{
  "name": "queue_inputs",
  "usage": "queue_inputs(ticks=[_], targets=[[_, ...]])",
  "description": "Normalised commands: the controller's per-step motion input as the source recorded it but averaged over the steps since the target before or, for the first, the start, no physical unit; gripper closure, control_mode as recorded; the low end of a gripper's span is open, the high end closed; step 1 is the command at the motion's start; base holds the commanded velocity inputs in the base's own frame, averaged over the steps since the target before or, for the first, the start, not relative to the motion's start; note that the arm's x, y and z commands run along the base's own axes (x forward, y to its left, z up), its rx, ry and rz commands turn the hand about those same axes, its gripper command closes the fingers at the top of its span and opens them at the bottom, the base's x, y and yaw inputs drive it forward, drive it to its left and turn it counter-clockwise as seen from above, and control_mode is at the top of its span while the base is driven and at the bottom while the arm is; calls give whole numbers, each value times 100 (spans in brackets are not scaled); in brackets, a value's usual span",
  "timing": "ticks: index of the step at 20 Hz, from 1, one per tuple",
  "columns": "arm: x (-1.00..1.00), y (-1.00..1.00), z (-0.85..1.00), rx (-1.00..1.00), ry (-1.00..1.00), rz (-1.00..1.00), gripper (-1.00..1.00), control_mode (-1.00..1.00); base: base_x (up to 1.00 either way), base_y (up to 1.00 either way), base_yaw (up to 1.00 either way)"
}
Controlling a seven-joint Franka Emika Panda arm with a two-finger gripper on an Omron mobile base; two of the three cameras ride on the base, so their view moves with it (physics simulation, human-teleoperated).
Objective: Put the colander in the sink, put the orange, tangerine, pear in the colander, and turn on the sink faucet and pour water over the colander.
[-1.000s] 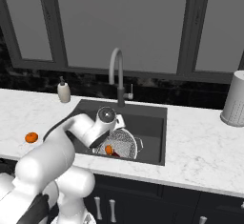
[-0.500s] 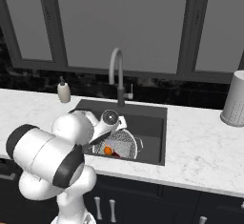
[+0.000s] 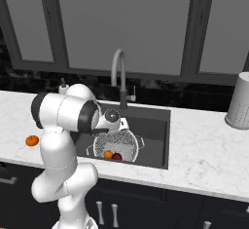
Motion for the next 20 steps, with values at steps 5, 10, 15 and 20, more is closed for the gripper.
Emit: queue_inputs(ticks=[5,10,15,20], targets=[[48,0,-41,0,4,0,-100,-100,0,0,0],[45,10,-5,0,0,0,-100,-100,0,0,0],[7,10,14,1,0,0,-100,-100,0,0,0],[-38,0,66,0,0,0,-100,-100,0,0,0]])
